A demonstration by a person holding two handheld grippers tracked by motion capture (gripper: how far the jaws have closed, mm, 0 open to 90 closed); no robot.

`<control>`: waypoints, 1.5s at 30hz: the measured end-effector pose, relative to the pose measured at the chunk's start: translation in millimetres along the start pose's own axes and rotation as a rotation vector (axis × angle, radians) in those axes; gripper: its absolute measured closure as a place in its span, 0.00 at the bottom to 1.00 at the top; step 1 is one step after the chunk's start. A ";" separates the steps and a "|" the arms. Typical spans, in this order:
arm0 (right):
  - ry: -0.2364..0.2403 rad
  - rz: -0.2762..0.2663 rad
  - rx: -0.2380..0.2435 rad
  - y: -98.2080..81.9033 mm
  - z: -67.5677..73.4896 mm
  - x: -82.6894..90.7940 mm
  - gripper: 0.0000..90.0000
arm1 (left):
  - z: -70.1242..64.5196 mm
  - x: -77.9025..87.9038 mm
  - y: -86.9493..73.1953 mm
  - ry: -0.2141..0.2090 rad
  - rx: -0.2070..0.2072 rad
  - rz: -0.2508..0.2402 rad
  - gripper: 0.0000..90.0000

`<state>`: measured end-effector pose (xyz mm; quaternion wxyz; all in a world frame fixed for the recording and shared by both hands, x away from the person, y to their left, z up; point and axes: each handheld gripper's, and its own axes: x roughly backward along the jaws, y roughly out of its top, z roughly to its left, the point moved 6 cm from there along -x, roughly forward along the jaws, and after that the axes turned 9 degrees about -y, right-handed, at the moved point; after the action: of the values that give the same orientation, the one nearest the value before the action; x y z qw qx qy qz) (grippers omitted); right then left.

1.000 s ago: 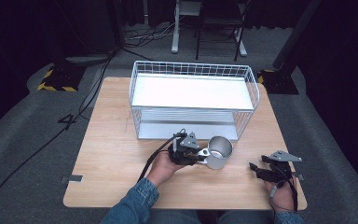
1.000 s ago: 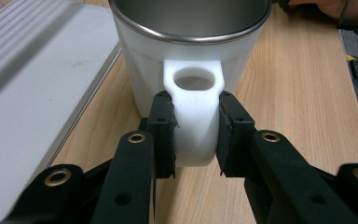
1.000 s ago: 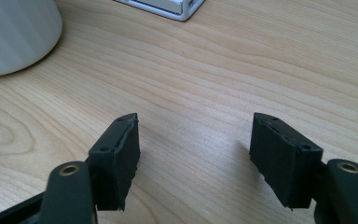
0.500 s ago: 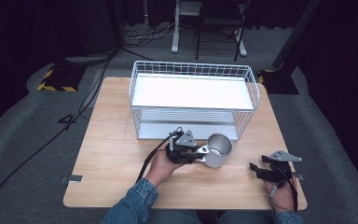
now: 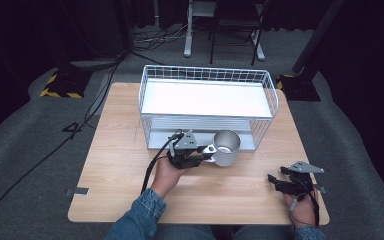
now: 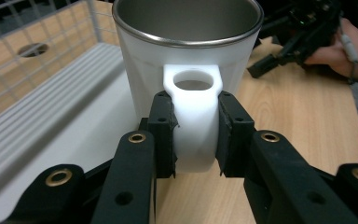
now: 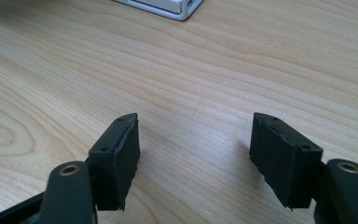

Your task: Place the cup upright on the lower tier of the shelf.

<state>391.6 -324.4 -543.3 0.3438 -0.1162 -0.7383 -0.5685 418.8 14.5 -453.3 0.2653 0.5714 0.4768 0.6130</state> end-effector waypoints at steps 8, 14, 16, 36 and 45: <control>0.000 0.000 0.000 0.0 0.0 0.0 0.37 | 15.0 19.3 -0.3 0.068 0.044 -0.033 0.80; -0.002 0.000 0.000 0.0 0.2 0.1 0.37 | 27.1 34.1 -2.4 0.132 0.068 -0.048 0.80; -0.002 0.000 0.001 0.0 0.2 0.1 0.37 | 32.0 39.2 -4.1 0.156 0.075 -0.051 0.80; -0.001 0.000 0.001 0.0 0.2 0.1 0.37 | 68.4 73.2 -26.4 0.422 0.169 -0.060 0.79; -0.005 0.001 -0.004 0.0 -0.1 0.0 0.37 | 84.0 68.3 -37.0 0.495 0.216 -0.066 0.79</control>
<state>391.7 -324.5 -543.3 0.3422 -0.1186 -0.7379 -0.5694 476.7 112.5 -464.6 0.0979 0.4133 0.6080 0.6708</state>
